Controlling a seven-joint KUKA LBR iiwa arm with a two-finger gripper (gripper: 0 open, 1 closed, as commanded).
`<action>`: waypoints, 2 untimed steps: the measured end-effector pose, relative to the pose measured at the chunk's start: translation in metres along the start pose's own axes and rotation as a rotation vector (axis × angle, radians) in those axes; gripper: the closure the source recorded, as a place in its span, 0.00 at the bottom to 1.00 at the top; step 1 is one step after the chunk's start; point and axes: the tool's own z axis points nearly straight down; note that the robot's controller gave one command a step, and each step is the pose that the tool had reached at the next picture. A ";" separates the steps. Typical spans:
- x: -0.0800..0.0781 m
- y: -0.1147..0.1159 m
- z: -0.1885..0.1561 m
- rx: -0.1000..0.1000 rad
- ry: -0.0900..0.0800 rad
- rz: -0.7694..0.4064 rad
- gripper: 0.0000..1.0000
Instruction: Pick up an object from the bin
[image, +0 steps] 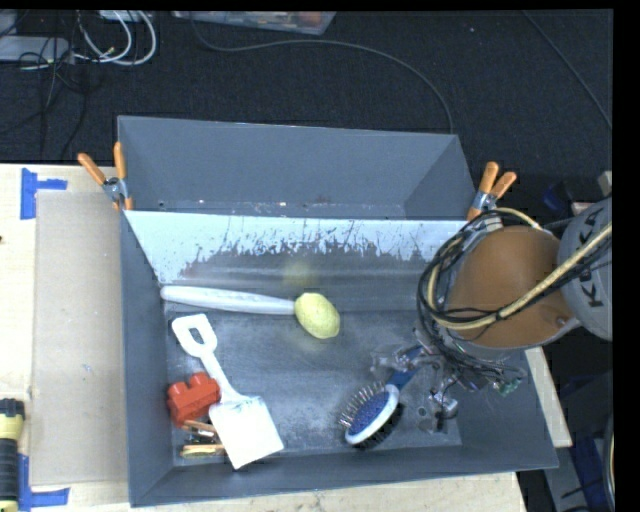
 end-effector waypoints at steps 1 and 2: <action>0.000 0.008 0.026 -0.003 0.002 -0.052 0.00; -0.021 0.021 0.041 0.007 -0.007 -0.509 1.00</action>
Offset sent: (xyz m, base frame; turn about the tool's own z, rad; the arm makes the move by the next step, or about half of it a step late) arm 0.0018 0.0295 -0.0432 -0.5134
